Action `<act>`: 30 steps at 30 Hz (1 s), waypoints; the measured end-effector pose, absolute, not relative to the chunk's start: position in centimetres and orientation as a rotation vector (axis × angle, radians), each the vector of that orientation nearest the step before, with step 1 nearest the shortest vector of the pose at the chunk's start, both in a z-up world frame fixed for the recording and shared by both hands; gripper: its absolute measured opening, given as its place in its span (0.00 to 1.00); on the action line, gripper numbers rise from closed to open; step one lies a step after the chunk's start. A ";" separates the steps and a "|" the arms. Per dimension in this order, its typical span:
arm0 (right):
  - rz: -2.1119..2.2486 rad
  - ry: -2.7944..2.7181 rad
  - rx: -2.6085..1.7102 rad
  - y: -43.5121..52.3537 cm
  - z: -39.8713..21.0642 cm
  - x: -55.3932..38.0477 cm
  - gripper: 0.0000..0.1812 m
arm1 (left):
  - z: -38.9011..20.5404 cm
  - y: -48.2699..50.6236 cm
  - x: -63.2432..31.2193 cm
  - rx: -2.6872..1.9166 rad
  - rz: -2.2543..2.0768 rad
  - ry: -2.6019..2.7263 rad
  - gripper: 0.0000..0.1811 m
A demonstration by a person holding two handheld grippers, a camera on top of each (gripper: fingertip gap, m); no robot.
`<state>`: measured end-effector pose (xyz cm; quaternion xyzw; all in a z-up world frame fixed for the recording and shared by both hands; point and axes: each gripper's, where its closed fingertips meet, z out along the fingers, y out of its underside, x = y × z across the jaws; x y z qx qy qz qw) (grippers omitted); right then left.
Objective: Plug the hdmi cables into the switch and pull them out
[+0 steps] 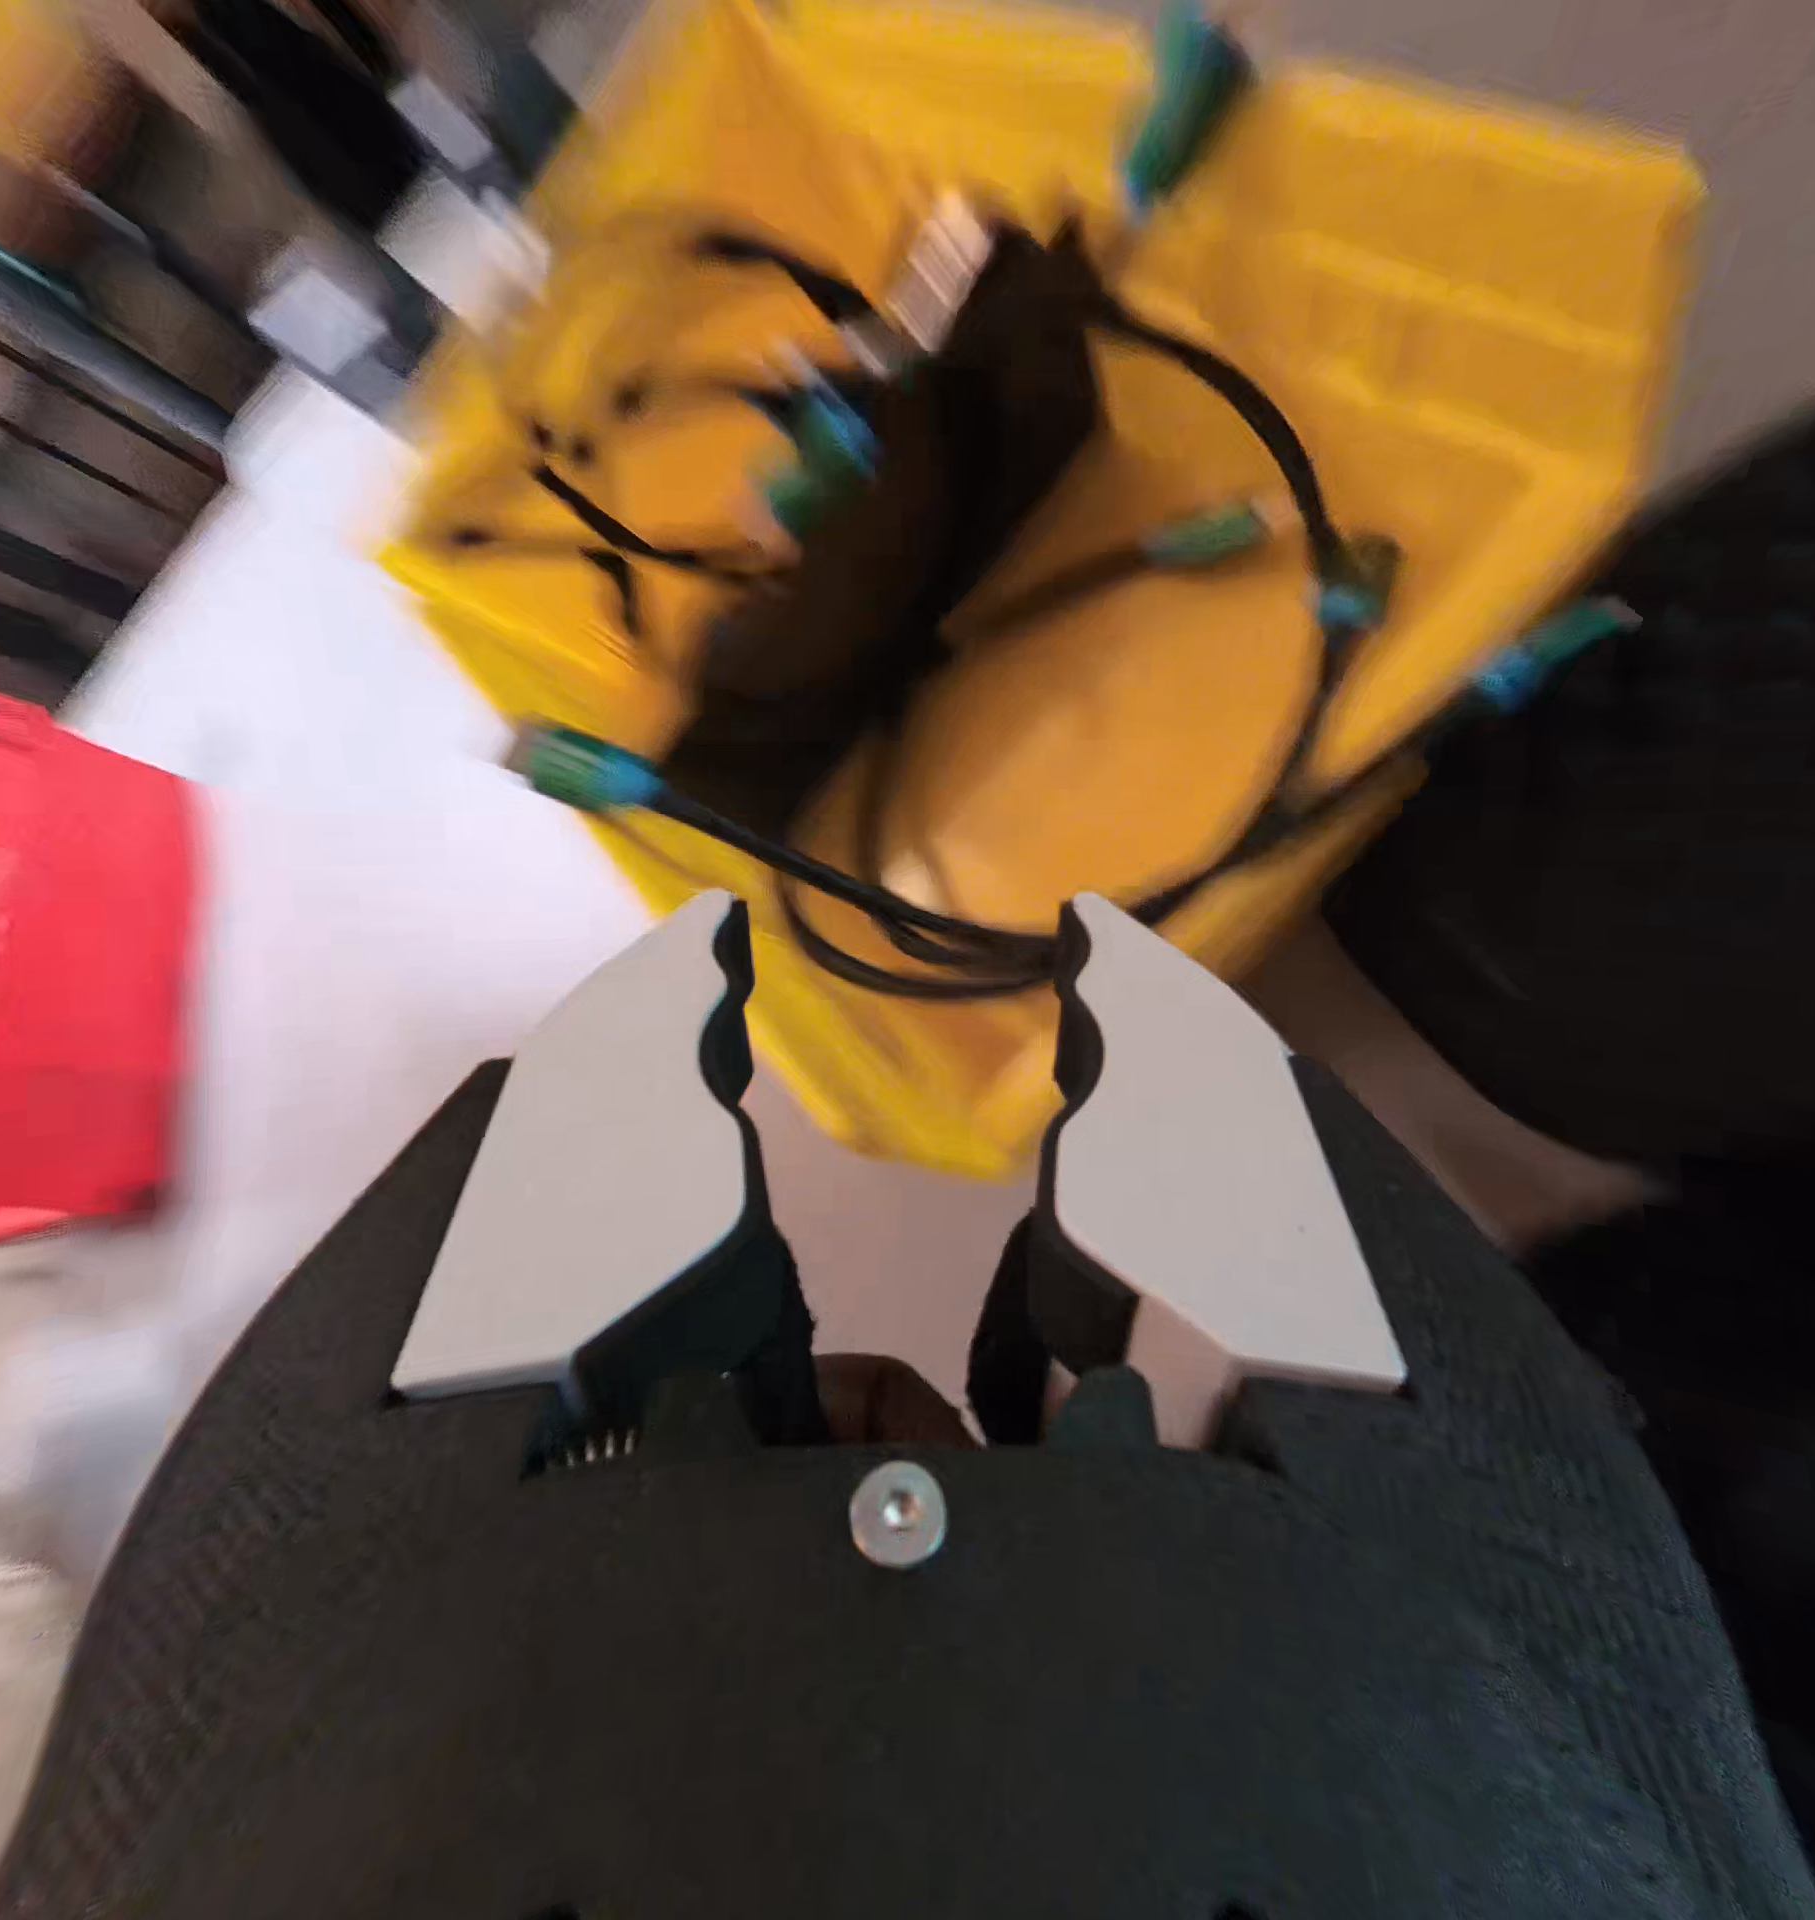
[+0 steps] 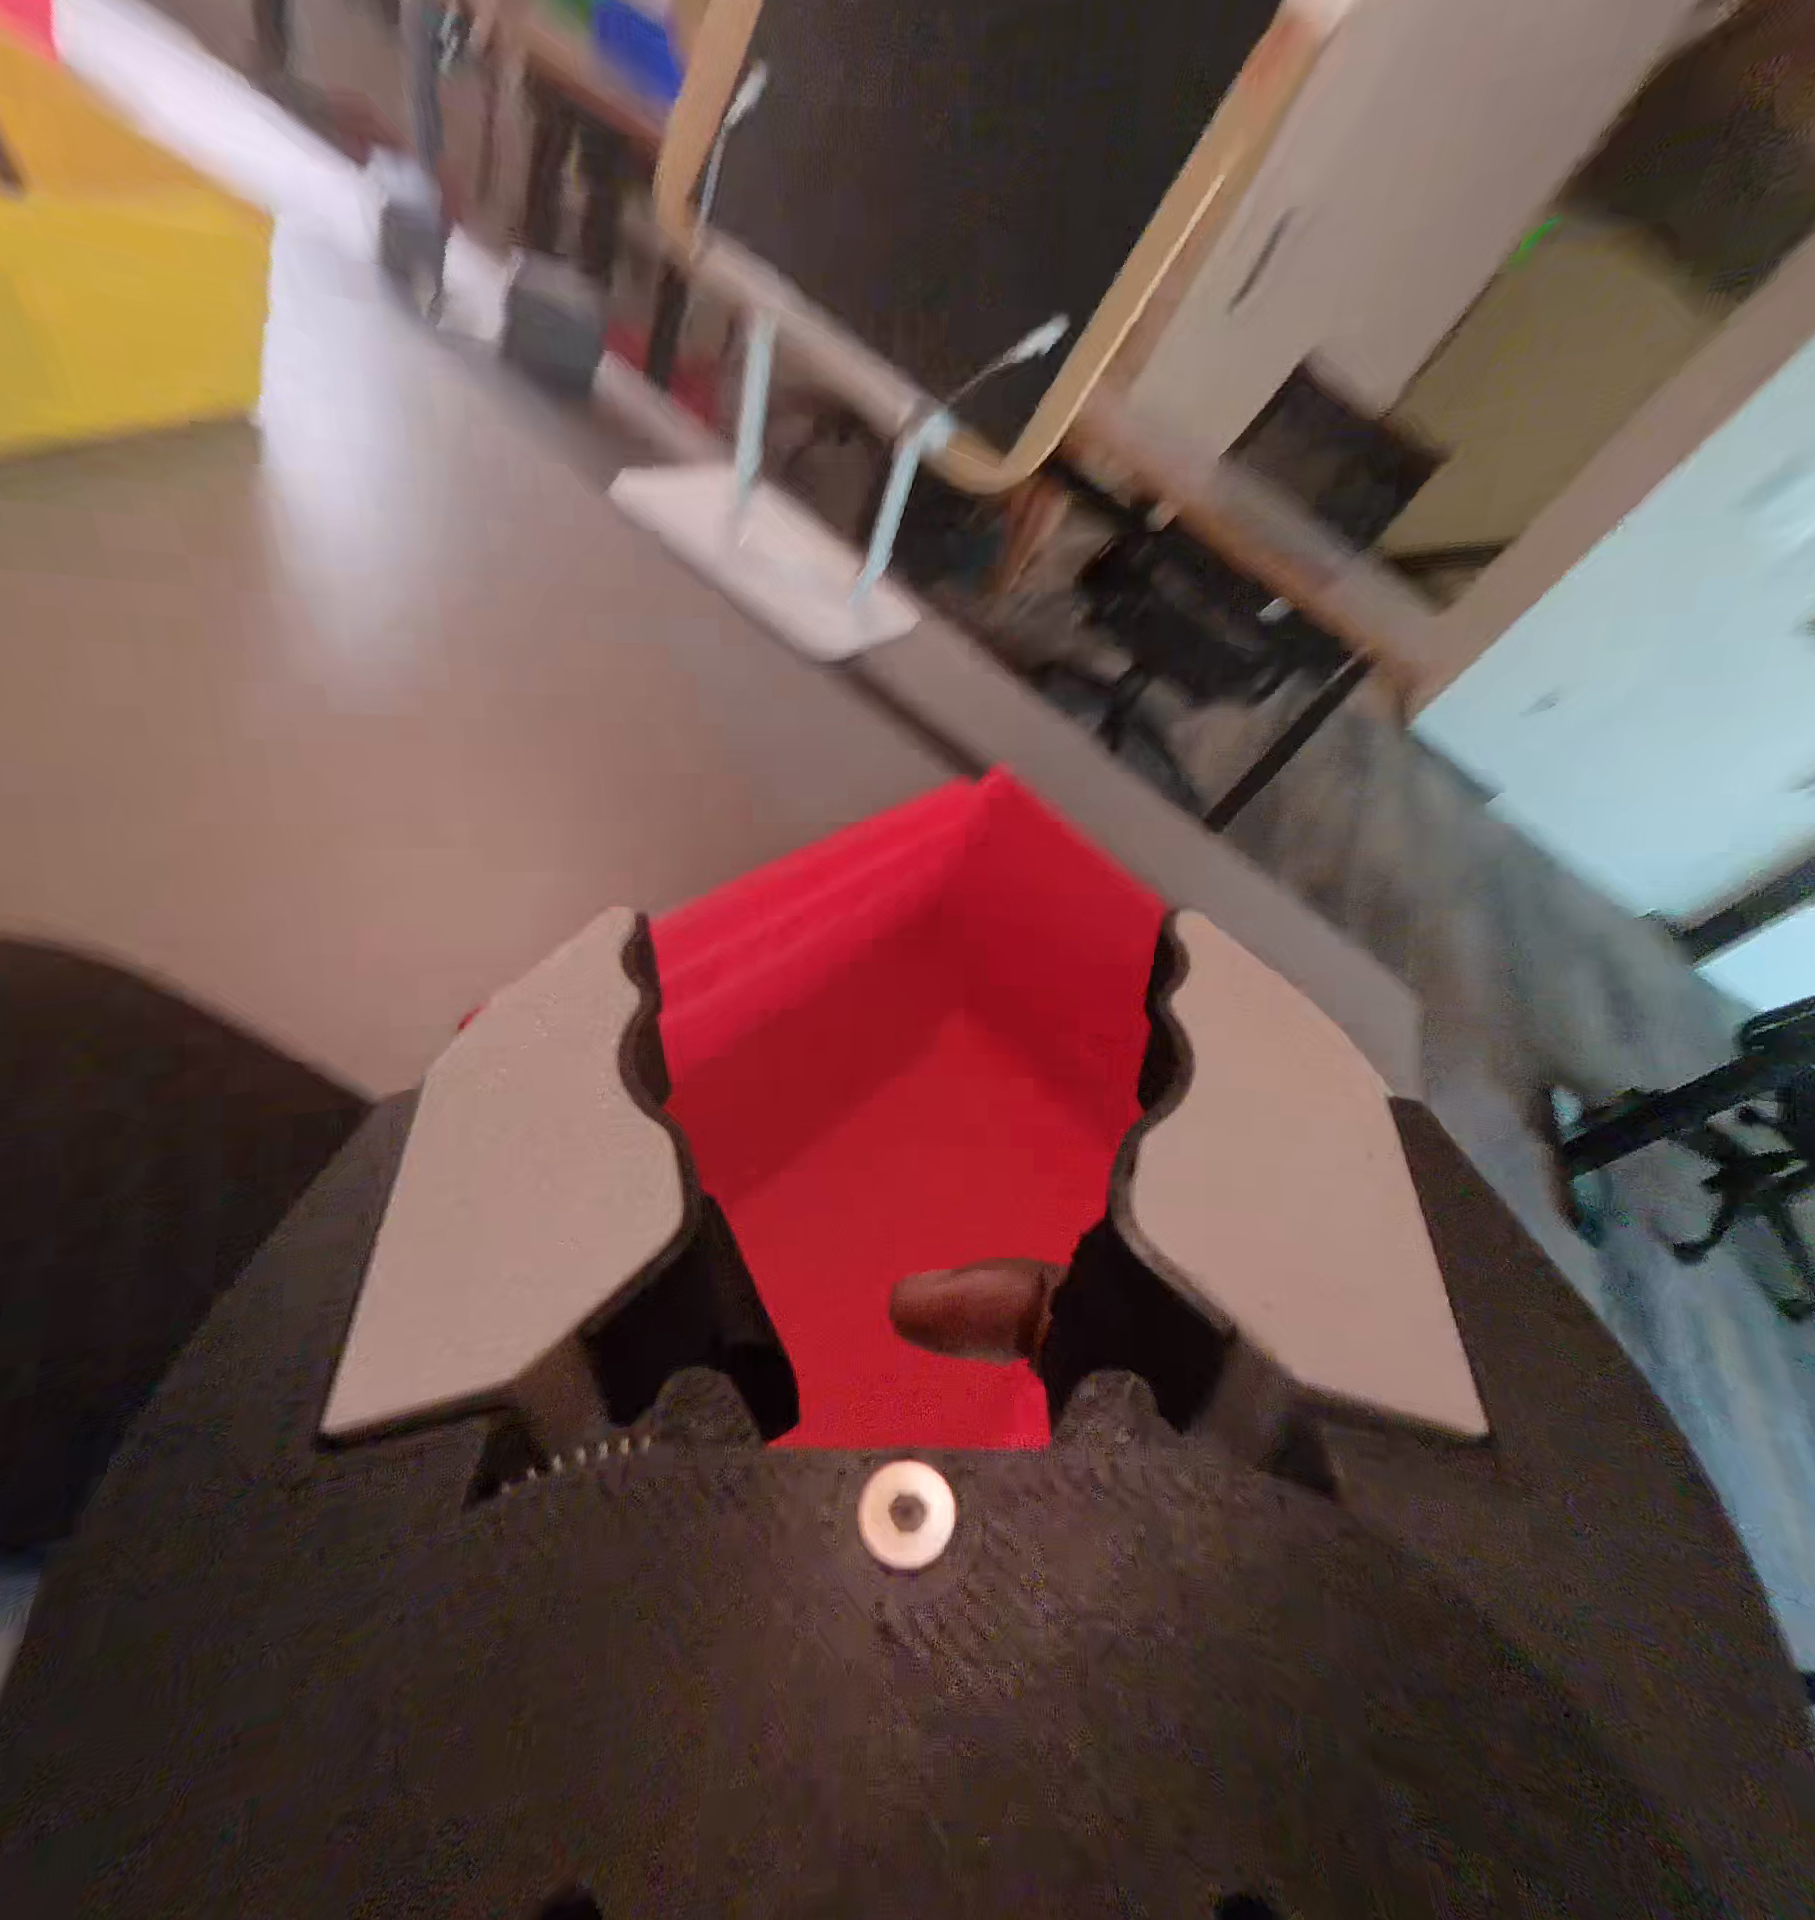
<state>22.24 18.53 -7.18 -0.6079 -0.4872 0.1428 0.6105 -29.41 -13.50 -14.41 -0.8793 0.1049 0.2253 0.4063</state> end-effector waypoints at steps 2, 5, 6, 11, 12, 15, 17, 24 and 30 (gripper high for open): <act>0.332 -1.004 -1.353 19.0 -5.3 23.0 0.51 | -8.6 -12.4 -30.6 -1.866 0.742 0.177 0.31; 0.303 -0.817 -1.320 20.1 -3.3 24.9 0.53 | -2.1 -12.0 -31.5 -1.465 0.674 -0.073 0.31; 0.296 -0.747 -1.288 20.4 -2.5 25.5 0.53 | -1.3 -11.7 -31.7 -1.404 0.603 -0.143 0.31; 0.390 -0.507 -1.128 20.1 0.9 27.7 0.52 | -1.3 -8.5 -32.2 -1.306 0.213 -0.349 0.39; 0.433 -0.461 -1.119 20.0 1.3 28.0 0.51 | -1.7 -7.8 -32.2 -1.300 0.180 -0.347 0.39; 0.548 -0.307 -1.066 19.9 2.8 29.3 0.47 | -3.9 -5.8 -32.9 -1.353 0.167 -0.368 0.40; 0.599 -0.244 -1.020 19.7 3.6 29.9 0.45 | -6.2 -4.5 -33.3 -1.462 0.145 -0.417 0.40; 0.656 -0.237 -0.956 19.1 4.7 29.3 0.42 | -12.2 -2.7 -34.0 -1.746 0.160 -0.525 0.40; 0.684 -0.275 -0.964 19.0 4.5 27.9 0.41 | -15.4 -0.5 -33.3 -1.842 0.065 -0.493 0.38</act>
